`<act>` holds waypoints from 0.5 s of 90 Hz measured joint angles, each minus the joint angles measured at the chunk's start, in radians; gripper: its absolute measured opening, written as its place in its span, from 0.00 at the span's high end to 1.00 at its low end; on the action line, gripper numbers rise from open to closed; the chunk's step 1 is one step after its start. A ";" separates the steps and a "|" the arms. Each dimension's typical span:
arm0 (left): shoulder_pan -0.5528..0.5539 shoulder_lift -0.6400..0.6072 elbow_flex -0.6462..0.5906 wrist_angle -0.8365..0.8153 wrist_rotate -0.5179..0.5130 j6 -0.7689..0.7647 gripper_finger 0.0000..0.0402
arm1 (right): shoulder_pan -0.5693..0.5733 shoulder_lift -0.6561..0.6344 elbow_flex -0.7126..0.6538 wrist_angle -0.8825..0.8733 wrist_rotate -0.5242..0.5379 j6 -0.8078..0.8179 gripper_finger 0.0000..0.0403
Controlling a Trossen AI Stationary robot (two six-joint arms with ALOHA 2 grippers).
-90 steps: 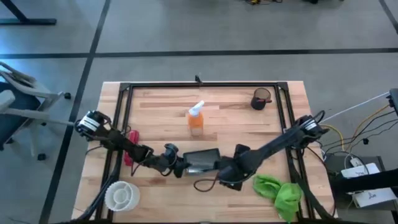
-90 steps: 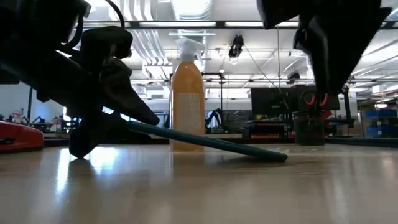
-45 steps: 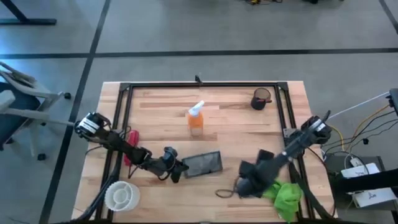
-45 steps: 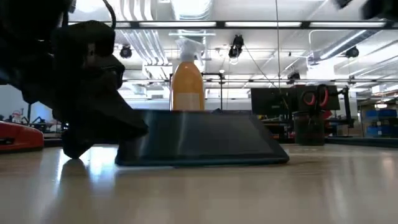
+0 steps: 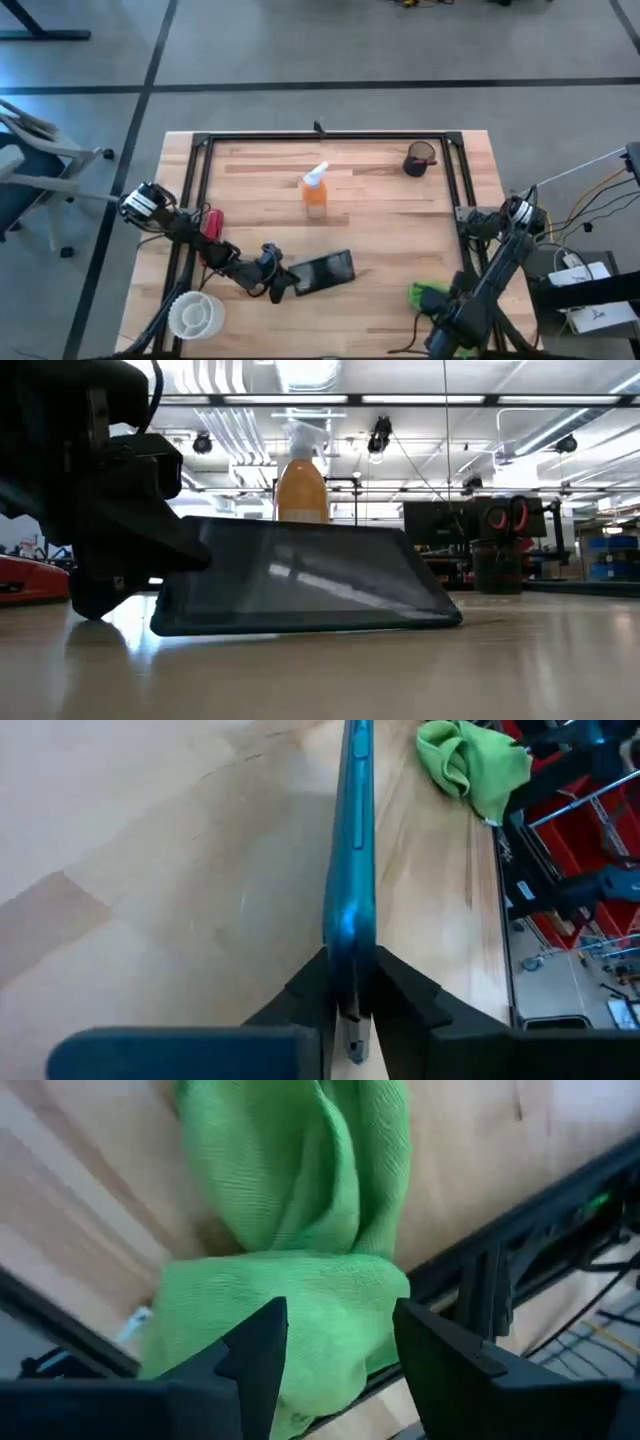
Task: Apply microfiber cloth
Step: Wipe the front and back of the blue cellphone with the green microfiber cloth
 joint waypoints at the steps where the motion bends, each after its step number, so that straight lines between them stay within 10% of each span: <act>1: -0.003 0.000 0.000 0.000 0.001 0.000 0.91 | 0.000 0.000 -0.006 0.006 0.000 0.001 0.59; 45: -0.057 -0.002 0.046 -0.030 0.134 -0.051 0.92 | -0.086 0.009 -0.217 0.279 0.017 -0.159 0.58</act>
